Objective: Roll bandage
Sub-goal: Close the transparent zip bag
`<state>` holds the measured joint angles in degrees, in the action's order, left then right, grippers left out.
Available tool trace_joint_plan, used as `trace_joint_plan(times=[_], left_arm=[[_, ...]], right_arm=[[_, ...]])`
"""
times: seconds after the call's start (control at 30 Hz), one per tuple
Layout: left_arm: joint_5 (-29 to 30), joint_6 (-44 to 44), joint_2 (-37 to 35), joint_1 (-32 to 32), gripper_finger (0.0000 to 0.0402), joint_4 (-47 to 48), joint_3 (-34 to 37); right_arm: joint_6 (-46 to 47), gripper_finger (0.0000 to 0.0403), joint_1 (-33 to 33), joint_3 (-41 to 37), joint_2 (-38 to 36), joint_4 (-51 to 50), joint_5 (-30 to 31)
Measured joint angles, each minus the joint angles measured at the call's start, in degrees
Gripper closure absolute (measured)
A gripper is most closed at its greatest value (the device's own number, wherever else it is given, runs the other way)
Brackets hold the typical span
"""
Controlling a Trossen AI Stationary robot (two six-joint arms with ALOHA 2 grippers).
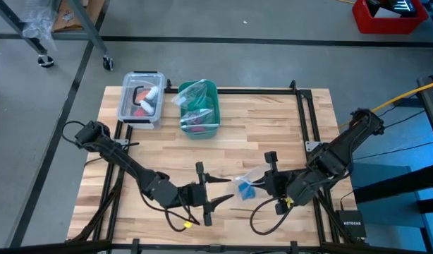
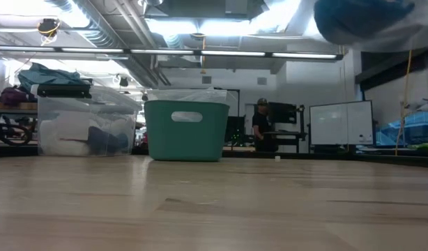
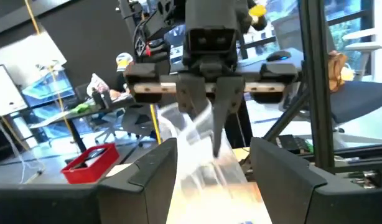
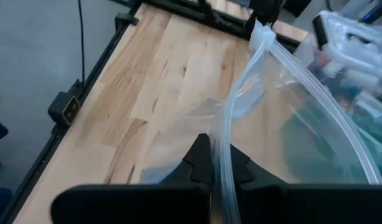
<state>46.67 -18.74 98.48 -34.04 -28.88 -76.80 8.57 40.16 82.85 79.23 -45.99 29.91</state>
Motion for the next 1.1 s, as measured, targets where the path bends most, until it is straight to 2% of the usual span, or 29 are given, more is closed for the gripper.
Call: trace_joint_plan(times=[0.2,0.47,0.6,0.83,0.97,1.1], left_arm=[[5.2,-0.1,0.0,0.4,0.0208,-0.1,0.0],[5.5,-0.4,0.0,1.2,0.0217,-0.2,0.0],[5.5,-1.6,0.0,1.2,0.0251,-0.1,0.0],[5.3,-2.9,0.0,1.1,0.0342,-0.1,0.0],[2.8,-3.0,0.0,1.2,0.039,-0.1,0.0],[2.5,-2.4,0.0,1.2,0.0391,-0.3,0.0]], right_arm=[[-4.7,0.04,0.0,0.0,-0.3,5.0,0.0],[-7.2,0.04,0.0,0.0,-0.3,7.2,-1.0],[-7.4,0.04,0.0,0.0,-0.3,7.2,-1.0],[-7.4,0.04,0.0,0.0,-0.3,7.4,-1.0],[-7.4,0.04,0.0,0.0,-0.3,8.1,-1.0],[-7.4,0.04,-0.1,0.0,-0.3,9.5,-1.0]])
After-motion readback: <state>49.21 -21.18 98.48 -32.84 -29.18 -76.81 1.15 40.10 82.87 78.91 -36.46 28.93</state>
